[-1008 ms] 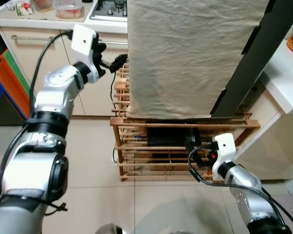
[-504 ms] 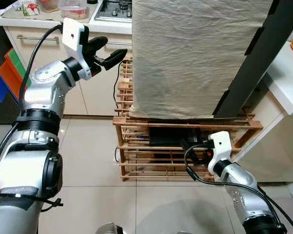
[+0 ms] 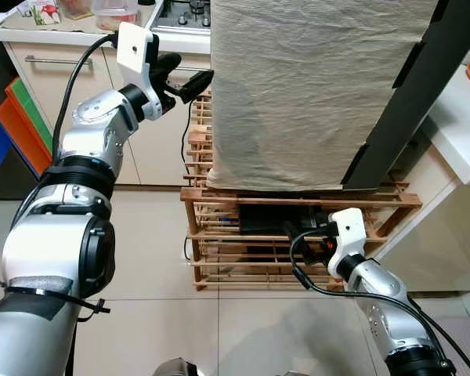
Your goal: Restocking fridge
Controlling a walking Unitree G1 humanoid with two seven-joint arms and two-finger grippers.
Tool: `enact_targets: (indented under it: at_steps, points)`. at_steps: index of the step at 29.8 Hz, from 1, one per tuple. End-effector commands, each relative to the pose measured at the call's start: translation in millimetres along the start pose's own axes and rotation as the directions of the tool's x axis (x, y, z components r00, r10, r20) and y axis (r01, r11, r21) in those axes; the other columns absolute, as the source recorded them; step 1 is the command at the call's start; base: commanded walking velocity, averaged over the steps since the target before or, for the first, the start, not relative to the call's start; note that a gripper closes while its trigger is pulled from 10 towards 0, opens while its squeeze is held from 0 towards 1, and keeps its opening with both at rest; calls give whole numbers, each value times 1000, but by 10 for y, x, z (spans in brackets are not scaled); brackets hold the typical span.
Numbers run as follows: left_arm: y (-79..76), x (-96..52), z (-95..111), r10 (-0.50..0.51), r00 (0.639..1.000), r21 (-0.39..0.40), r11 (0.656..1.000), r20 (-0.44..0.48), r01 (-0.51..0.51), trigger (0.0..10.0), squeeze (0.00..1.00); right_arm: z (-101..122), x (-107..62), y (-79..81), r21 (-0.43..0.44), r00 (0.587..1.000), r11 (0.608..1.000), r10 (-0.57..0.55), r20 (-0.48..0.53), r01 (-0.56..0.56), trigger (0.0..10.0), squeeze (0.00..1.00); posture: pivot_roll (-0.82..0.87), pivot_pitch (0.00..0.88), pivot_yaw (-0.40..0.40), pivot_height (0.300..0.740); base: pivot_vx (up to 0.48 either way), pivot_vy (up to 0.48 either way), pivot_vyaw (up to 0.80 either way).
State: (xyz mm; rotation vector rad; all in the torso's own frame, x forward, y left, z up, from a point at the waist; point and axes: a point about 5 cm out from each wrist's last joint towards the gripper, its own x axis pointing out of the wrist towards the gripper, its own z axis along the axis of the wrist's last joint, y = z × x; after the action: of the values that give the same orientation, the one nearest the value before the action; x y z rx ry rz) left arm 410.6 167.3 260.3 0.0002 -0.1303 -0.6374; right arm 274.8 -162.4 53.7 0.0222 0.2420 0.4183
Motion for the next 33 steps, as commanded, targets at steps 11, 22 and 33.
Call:
enact_targets:
  at_steps: [11,22,33]
  points:
    - [-72,115,86,-26,1000,-11,1000,5,26,10000,0,47,-12,42,-16,1000,1000,-6,2,6,10000,0,-110,12,4,740,0,0,0]
    - [-133,173,39,-30,999,-27,999,-26,29,10000,0,51,-88,84,-16,1000,1000,-8,0,8,10000,0,-127,32,15,740,0,0,0]
    - [-184,229,14,-3,999,-6,1000,-49,3,10000,0,31,-99,97,-8,1000,1000,-20,-6,20,10000,0,-136,40,24,740,0,0,0]
